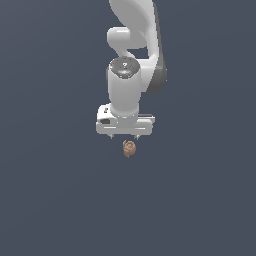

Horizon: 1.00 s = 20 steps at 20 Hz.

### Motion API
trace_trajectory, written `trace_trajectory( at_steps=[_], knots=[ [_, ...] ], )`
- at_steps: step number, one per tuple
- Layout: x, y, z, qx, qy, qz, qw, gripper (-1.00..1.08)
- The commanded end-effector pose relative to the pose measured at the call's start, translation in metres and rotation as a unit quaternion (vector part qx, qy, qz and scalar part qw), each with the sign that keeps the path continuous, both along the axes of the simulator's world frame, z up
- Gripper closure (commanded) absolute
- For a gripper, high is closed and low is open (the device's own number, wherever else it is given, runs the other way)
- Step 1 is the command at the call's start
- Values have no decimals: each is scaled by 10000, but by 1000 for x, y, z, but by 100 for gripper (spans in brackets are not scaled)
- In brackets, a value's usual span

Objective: Pick up the object and move it to a goal position.

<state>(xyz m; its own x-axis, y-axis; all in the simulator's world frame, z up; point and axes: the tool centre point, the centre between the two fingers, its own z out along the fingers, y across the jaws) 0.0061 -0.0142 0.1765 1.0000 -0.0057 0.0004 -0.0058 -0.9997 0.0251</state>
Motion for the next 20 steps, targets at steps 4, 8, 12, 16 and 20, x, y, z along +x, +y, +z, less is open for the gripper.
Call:
trace_trajectory(
  at_steps=[4,8,12,16,20],
  knots=[
    [-1,0,-1,-5,14,38,10000,-92],
    [-6,1,-4,-26,74,191,9998,-92],
    [-9,0,-5,-44,118,280,9995,-92],
    [-9,1,-5,-42,114,276,9995,-92],
    [-10,3,-14,-25,104,357,9993,-92]
  ],
)
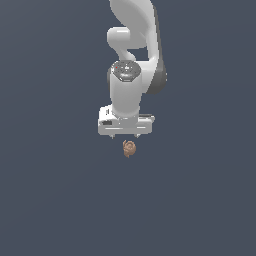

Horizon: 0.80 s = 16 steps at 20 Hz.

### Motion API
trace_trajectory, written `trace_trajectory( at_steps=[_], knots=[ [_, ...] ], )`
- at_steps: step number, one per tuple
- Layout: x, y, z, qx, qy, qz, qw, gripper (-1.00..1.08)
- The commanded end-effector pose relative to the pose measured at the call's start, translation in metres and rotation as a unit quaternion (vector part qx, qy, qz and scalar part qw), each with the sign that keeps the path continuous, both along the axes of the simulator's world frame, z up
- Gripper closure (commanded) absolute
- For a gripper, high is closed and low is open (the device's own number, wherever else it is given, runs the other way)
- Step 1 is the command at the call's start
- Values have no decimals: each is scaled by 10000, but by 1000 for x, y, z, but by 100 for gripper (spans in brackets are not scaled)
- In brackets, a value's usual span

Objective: Pick up the object and move it to a goal position.

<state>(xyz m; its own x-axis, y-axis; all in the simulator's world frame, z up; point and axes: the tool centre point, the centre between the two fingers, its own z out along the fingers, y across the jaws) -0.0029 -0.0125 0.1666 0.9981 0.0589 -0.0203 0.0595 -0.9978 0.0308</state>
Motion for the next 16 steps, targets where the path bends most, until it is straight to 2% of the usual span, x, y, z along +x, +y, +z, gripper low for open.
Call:
trace_trajectory(
  at_steps=[1,16],
  knots=[
    [-1,2,-7,14,-1,68,10000,-92],
    [-16,19,-70,161,-78,675,9976,-92]
  ],
)
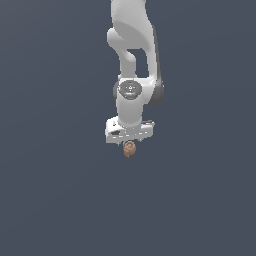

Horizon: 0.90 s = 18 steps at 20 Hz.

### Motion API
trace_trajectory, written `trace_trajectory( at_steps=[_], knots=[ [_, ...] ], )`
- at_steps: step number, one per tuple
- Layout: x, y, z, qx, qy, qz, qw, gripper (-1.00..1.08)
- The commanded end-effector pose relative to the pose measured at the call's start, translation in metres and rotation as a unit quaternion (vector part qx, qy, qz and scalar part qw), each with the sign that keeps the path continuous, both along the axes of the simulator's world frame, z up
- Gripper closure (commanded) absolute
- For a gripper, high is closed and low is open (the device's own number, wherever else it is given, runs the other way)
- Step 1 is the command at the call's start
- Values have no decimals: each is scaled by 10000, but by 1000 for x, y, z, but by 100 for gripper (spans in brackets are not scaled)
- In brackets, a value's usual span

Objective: Pick up the object and move it to a goal position.

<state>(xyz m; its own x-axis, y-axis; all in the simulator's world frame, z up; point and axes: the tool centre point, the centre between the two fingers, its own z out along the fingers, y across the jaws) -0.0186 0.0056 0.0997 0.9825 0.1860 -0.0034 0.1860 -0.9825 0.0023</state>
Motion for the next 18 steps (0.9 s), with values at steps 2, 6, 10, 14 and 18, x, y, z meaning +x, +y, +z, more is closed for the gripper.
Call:
trace_trajectory(
  at_steps=[2,6,10,14,18],
  knots=[
    [-1,2,-5,14,-14,55,10000,-92],
    [-1,1,-6,11,-6,43,10000,-92],
    [-2,1,-17,12,-7,45,10000,-92],
    [-3,1,-37,13,-11,51,10000,-92],
    [-3,1,-51,14,-13,55,10000,-92]
  ],
)
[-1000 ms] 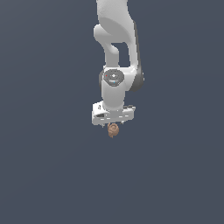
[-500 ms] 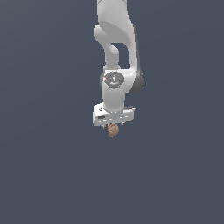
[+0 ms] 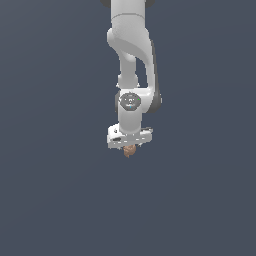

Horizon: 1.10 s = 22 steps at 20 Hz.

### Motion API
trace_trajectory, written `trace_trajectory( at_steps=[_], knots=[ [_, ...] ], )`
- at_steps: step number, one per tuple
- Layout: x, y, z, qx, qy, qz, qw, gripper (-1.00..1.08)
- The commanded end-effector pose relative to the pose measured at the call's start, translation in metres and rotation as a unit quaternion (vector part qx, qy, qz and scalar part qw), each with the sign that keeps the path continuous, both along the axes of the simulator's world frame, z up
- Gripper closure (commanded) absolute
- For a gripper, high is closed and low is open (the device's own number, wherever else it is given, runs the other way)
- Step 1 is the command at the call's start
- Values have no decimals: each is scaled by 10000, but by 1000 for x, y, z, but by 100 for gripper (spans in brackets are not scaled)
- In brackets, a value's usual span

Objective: Pick up the object and move it to a goal position.

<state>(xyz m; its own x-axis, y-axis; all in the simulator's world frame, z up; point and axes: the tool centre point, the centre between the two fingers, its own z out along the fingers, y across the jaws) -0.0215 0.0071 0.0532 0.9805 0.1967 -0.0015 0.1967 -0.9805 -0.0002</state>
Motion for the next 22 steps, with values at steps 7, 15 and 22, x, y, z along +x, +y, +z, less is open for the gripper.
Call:
trace_trajectory(
  at_steps=[7,15,22],
  knots=[
    [1,0,-9,0,-7,3,10000,108],
    [2,0,-8,1,-13,4,10000,108],
    [-3,7,2,1,-13,4,10000,108]
  ],
)
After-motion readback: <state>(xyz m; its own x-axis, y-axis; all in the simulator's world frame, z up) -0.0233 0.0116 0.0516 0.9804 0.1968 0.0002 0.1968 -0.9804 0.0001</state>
